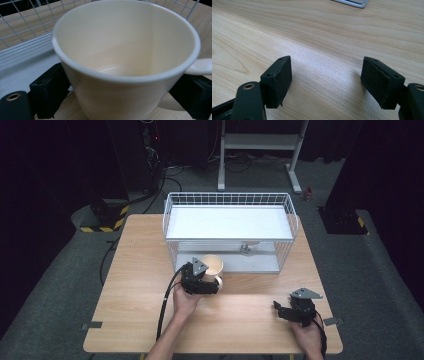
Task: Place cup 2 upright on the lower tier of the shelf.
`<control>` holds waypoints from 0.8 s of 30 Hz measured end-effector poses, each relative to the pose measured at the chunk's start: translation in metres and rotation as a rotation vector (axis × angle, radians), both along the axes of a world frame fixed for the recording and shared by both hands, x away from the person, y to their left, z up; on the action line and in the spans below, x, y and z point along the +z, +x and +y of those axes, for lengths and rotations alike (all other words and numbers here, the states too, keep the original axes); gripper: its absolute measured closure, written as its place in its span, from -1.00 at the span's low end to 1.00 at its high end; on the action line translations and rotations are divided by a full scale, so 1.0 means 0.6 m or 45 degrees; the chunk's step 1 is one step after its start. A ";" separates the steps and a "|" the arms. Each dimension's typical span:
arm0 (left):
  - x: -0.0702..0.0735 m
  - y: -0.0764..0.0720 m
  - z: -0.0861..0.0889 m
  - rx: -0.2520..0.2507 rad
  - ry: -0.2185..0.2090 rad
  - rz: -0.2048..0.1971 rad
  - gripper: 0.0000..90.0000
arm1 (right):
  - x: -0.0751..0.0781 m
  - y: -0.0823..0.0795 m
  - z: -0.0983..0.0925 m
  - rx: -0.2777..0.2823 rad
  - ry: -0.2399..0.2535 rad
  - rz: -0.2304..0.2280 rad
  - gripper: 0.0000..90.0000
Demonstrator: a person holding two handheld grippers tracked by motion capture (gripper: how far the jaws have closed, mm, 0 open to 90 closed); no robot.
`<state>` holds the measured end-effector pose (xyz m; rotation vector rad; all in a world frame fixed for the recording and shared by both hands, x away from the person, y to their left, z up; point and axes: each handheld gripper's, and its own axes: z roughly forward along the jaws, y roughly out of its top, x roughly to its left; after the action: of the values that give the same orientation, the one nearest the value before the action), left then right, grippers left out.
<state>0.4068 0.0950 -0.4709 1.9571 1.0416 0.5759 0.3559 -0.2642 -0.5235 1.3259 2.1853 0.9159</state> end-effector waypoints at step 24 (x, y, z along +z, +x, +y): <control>-0.019 0.055 0.005 0.135 -0.018 0.028 -0.80 | 0.000 -0.001 0.001 -0.004 0.004 0.001 -0.44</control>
<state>0.4398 0.0977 -0.4821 1.9088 1.1655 0.6043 0.3554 -0.2637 -0.5235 1.3316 2.1824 0.9182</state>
